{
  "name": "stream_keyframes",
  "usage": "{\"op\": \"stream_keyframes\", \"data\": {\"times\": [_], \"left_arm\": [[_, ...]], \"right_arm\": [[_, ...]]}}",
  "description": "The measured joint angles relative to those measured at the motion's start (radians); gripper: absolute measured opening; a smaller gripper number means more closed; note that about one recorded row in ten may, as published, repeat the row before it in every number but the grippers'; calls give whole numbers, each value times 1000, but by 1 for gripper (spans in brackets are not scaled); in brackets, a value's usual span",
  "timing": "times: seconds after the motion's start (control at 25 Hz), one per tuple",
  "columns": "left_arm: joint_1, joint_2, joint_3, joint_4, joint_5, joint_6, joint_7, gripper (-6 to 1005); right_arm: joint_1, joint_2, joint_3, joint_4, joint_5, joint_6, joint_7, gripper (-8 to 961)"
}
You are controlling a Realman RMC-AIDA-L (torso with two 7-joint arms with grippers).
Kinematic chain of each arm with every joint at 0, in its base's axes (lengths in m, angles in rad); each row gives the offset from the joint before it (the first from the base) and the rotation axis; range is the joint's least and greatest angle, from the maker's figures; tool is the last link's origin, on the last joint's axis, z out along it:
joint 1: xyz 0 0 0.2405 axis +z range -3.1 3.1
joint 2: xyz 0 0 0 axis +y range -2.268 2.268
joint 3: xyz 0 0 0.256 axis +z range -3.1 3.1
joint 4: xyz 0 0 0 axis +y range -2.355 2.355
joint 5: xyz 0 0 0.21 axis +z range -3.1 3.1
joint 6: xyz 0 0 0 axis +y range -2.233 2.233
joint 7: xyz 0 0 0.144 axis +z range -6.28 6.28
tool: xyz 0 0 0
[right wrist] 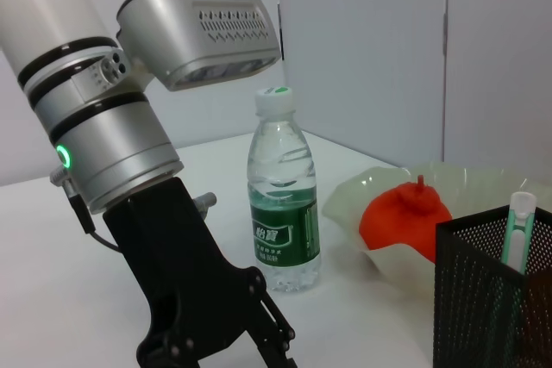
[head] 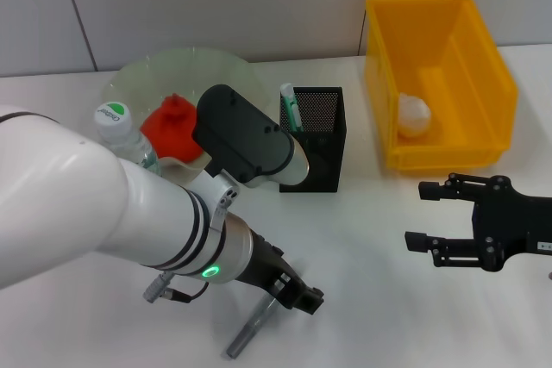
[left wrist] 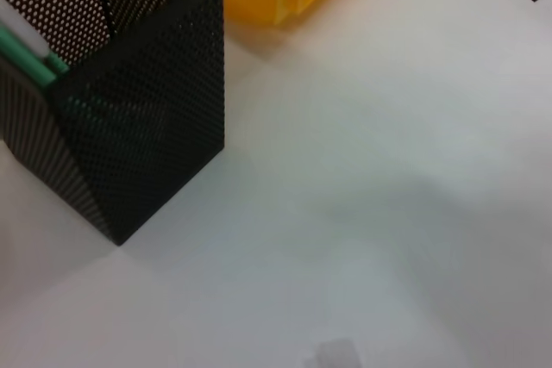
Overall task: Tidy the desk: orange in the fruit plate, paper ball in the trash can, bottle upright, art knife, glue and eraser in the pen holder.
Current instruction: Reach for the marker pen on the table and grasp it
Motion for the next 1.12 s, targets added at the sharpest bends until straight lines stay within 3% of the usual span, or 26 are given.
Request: {"op": "stream_keyframes", "data": {"times": [0.92,1.12], "left_arm": [[4,0,-7,-41,-29,-30,10,770],[6,0,-6,-43,-30,-40,10,557]], "right_arm": [[-2,0,0,-2,-3,0,0,774],[-1,1,0,-7,-2,0,-8,775]]}}
